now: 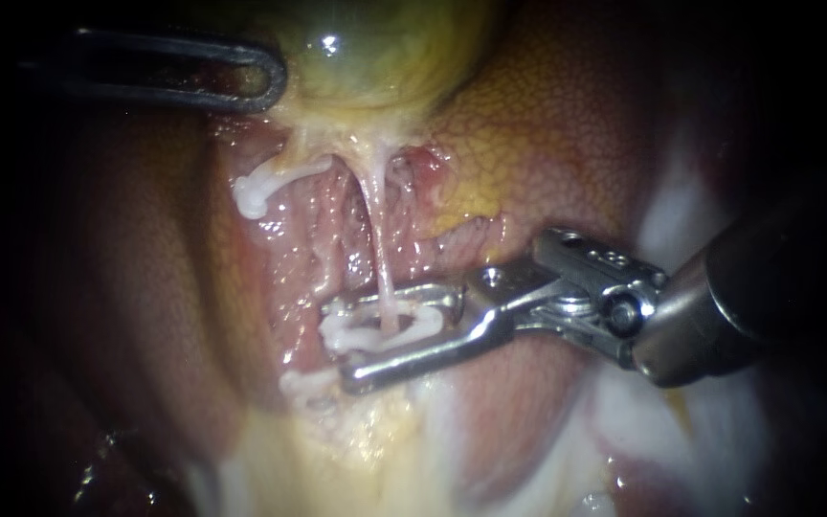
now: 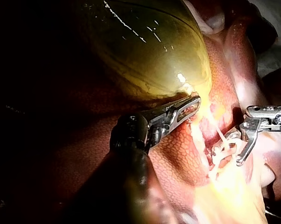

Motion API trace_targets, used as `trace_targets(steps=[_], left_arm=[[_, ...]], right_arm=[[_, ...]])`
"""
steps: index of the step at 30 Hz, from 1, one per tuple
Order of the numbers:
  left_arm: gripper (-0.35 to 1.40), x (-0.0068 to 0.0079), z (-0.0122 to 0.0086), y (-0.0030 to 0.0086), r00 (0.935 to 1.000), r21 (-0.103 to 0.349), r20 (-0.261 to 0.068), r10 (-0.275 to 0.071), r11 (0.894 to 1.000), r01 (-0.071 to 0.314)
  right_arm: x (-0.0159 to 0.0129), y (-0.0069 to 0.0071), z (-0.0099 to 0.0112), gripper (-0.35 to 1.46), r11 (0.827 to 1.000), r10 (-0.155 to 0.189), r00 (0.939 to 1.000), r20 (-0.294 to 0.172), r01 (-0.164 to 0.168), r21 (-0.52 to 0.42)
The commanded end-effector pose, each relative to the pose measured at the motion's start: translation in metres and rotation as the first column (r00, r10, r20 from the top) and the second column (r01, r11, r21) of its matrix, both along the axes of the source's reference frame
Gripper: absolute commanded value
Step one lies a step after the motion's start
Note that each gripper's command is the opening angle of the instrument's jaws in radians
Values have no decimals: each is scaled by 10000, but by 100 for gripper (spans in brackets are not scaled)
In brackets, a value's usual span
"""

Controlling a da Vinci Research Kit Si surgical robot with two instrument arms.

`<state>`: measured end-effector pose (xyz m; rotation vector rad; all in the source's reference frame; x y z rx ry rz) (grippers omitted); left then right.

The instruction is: Clipping second clip right tube

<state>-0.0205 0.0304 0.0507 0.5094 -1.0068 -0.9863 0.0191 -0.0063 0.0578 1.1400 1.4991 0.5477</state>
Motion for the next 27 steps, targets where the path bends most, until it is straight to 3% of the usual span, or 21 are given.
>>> trace_targets(steps=[1, 8, 22, 27], left_arm=[[-35, 0, 0, 0, 10000, -1, -1, 0, 10000, 0], [-35, 0, 0, 0, 10000, -1, -1, 0, 10000, 0], [-35, 1, 0, 0, 10000, -1, 1, 3, 10000, -3], [-35, 1, 0, 0, 10000, -1, 1, 3, 10000, -3]], right_arm=[[0, 0, -3, 43, 10000, 8, 10000, 23, -8, 8], [1, 3, -17, 41, 9996, 255, 9995, 158, -258, 129], [2, 5, -19, 33, 9989, 421, 9988, 253, -426, 179], [1, 7, -22, 23, 9983, 532, 9981, 324, -539, 215]])
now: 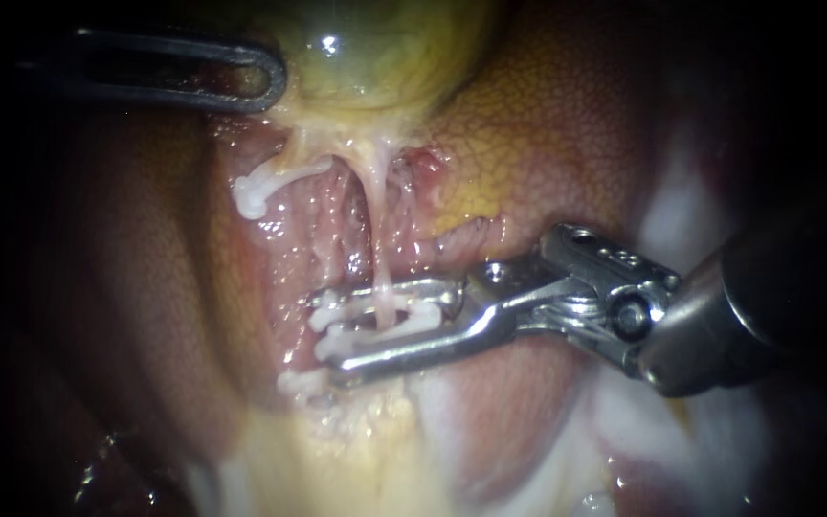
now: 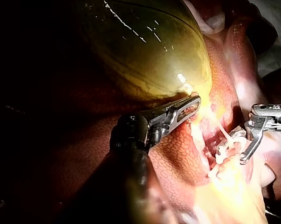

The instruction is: Clipping second clip right tube

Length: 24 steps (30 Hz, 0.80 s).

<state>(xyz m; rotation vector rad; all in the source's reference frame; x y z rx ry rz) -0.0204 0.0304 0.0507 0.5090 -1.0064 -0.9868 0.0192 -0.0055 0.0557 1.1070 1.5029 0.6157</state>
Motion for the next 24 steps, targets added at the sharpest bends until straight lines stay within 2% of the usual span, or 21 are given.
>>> trace_targets(steps=[1, 6, 11, 14, 16, 19, 21, 24], left_arm=[[-35, 0, 0, 0, 10000, -2, 7, 8, 10000, -8], [-35, 1, 0, 0, 10000, -2, 8, 9, 10000, -9], [-35, 1, -1, 0, 10000, 0, 8, 9, 10000, -9], [-35, 1, -1, 0, 10000, 0, 8, 9, 10000, -9], [-35, 1, -1, 0, 10000, 0, 8, 10, 10000, -10], [-35, 1, -1, 0, 10000, 0, 8, 10, 10000, -10], [-35, 1, -1, 0, 10000, 0, 8, 10, 10000, -10], [-35, 1, -1, 0, 10000, 1, 9, 10, 10000, -10]], right_arm=[[0, 0, -1, 19, 10000, 22, 10000, 16, -22, 13], [-1, 1, -3, 4, 9999, 105, 9999, 65, -105, 38], [-2, 0, -5, -9, 10000, -68, 10000, -30, 68, 8], [-2, -1, -7, -19, 9996, -264, 9996, -135, 264, -26], [-2, -1, -8, -35, 9989, -458, 9987, -235, 456, -62], [-2, -1, -8, -35, 9967, -804, 9961, -352, 799, -136], [-2, 0, -8, -35, 9958, -899, 9959, -105, 896, -209], [-2, -1, -8, -35, 9949, -976, 9952, 14, 976, -253]])
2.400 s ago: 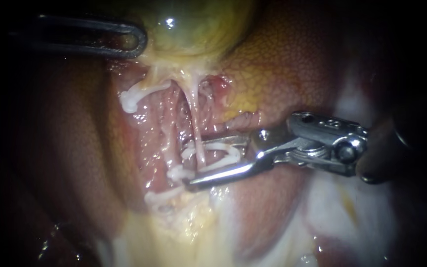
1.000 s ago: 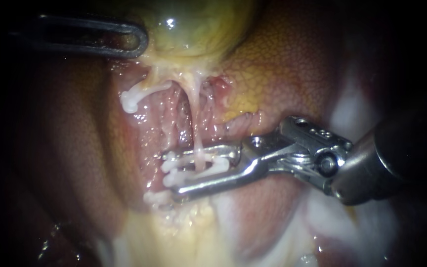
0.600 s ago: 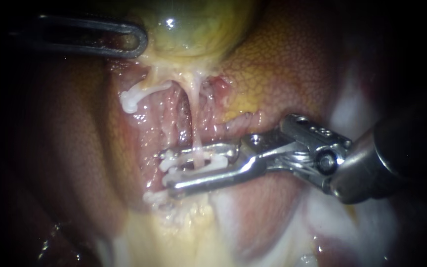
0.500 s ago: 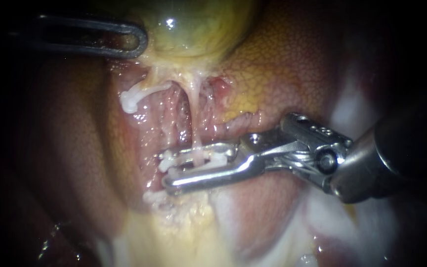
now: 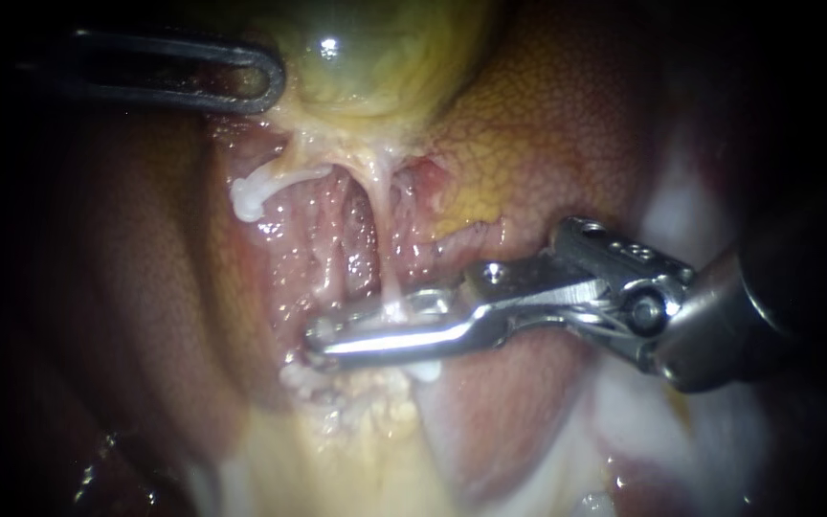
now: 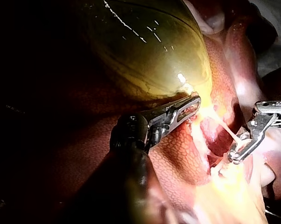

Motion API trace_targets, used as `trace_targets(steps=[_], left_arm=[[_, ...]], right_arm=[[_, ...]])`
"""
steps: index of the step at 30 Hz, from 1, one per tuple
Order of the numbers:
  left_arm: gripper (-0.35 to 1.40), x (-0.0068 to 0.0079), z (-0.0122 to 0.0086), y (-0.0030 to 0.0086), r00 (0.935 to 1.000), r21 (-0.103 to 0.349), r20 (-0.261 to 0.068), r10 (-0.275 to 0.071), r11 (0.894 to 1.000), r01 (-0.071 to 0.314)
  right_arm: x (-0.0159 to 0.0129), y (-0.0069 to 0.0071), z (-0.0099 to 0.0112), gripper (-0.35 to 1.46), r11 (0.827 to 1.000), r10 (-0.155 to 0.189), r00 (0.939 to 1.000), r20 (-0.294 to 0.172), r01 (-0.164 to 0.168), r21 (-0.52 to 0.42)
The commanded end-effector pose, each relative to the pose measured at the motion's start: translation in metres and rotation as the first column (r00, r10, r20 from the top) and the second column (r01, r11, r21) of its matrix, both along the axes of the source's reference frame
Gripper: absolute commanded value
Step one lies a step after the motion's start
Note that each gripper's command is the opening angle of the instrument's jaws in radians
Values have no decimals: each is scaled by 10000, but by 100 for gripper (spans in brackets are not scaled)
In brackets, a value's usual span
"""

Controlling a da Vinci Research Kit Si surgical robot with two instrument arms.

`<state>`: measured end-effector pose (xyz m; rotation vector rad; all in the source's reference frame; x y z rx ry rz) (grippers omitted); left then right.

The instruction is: Clipping second clip right tube

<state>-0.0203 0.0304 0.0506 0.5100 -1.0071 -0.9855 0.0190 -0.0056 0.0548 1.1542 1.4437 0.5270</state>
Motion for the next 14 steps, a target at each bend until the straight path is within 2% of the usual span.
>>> trace_targets(steps=[1, 14], left_arm=[[-35, 0, 0, 0, 10000, 2, -3, -1, 10000, 1], [-35, 0, 0, 0, 10000, 3, -4, -2, 10000, 2]], right_arm=[[0, 0, 0, -35, 10000, 8, 10000, 5, -8, 1], [1, 1, 2, -35, 10000, 21, 10000, 14, -21, 0]])
